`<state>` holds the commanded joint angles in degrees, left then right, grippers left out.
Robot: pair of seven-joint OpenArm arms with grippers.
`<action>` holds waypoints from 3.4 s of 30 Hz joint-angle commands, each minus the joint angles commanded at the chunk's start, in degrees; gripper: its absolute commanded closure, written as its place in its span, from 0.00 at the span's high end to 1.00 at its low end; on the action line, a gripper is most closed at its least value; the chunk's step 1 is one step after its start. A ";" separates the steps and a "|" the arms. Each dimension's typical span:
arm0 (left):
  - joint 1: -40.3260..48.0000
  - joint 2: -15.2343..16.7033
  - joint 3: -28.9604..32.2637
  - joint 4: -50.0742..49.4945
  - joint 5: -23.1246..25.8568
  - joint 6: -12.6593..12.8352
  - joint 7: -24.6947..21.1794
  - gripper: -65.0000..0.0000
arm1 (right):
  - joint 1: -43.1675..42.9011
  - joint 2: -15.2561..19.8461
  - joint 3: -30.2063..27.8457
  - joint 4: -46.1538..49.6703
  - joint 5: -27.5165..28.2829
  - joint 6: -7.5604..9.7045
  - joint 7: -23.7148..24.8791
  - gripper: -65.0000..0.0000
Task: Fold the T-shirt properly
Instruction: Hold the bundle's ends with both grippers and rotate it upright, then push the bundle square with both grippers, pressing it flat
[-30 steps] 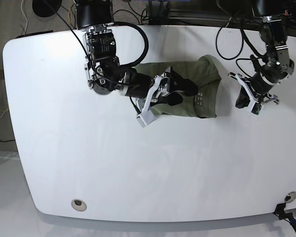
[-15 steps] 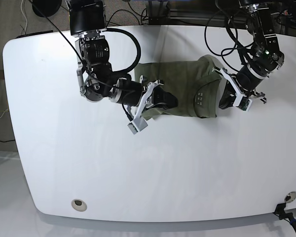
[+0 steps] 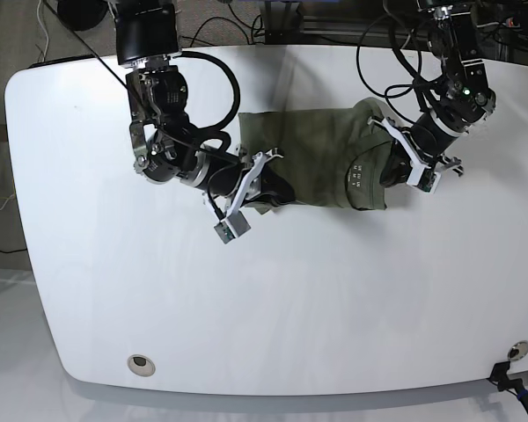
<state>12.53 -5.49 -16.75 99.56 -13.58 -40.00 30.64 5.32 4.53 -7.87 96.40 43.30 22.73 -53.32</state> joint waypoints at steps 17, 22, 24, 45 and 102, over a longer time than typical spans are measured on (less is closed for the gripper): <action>-8.26 1.49 5.01 -19.96 0.09 0.00 -0.09 0.00 | -0.26 0.00 0.00 -13.80 -11.78 7.82 12.22 0.00; -10.99 1.41 5.01 -24.44 0.18 0.00 -0.09 0.00 | -0.35 1.14 0.09 -16.44 -11.78 7.82 13.98 0.00; -12.04 1.32 5.01 -25.23 0.18 0.00 -0.09 0.00 | -1.05 1.32 0.26 -16.44 -11.78 7.65 13.98 0.00; -24.26 -2.20 12.13 -28.48 0.09 0.00 -0.09 0.00 | -7.91 -2.20 0.35 -10.20 -11.25 2.90 13.98 0.00; -29.01 -5.01 22.95 -34.81 -0.09 0.00 -2.46 0.00 | -7.82 -1.23 2.46 -12.04 -11.25 2.81 16.88 0.00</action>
<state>-16.48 -10.51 6.20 64.75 -13.67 -40.00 28.18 -2.51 3.30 -5.41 84.35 32.04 25.54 -36.44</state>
